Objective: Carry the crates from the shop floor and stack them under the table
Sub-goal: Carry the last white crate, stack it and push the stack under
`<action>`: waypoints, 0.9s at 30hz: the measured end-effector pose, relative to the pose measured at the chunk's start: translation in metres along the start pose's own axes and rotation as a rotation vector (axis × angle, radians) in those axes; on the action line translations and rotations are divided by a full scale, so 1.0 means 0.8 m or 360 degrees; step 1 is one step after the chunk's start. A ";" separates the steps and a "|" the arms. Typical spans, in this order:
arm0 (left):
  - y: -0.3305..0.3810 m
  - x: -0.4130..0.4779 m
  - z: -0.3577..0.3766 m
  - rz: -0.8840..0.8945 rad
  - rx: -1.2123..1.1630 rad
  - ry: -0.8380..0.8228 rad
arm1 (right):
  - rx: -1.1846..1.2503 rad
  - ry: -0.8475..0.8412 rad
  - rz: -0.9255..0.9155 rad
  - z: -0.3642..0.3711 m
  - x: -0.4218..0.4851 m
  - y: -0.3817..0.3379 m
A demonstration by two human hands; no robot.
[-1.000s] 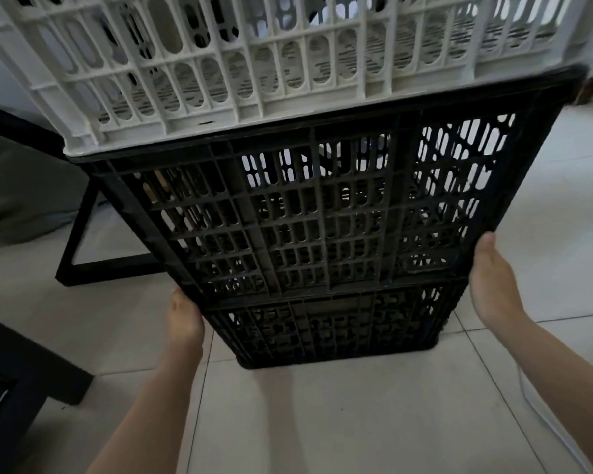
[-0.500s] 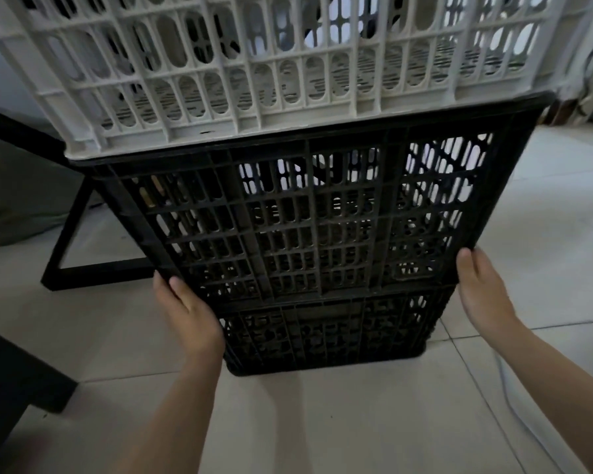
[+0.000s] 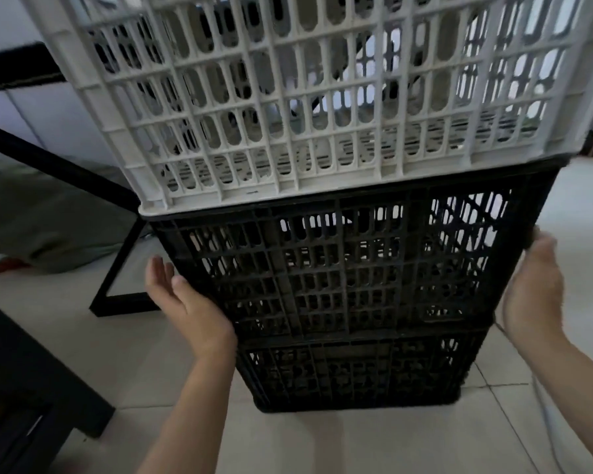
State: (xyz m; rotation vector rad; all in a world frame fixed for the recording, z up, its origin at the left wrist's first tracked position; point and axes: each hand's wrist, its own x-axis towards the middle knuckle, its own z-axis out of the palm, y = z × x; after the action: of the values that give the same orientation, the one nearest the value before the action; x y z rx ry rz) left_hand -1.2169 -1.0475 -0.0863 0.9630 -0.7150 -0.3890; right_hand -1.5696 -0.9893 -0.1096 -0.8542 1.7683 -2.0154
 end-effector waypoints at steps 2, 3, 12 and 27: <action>0.032 0.015 0.022 0.0153 -0.0009 -0.0029 | 0.0203 0.0164 -0.0083 0.014 0.016 -0.045; 0.044 0.018 0.031 0.0179 0.0047 -0.0042 | 0.0299 0.0189 -0.0108 0.022 0.021 -0.065; 0.099 0.037 0.062 0.0040 0.0262 0.0061 | 0.0328 0.0250 -0.0150 0.017 0.020 -0.153; 0.111 0.042 0.075 -0.0003 0.0503 0.0218 | -0.0204 -0.0143 -0.0285 -0.014 -0.001 -0.162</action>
State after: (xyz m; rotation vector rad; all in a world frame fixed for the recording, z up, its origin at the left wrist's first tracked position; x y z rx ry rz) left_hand -1.2361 -1.0568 0.0242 1.2758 -0.6617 -0.2119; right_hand -1.5576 -0.9570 0.0155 -1.1621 1.8446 -1.9518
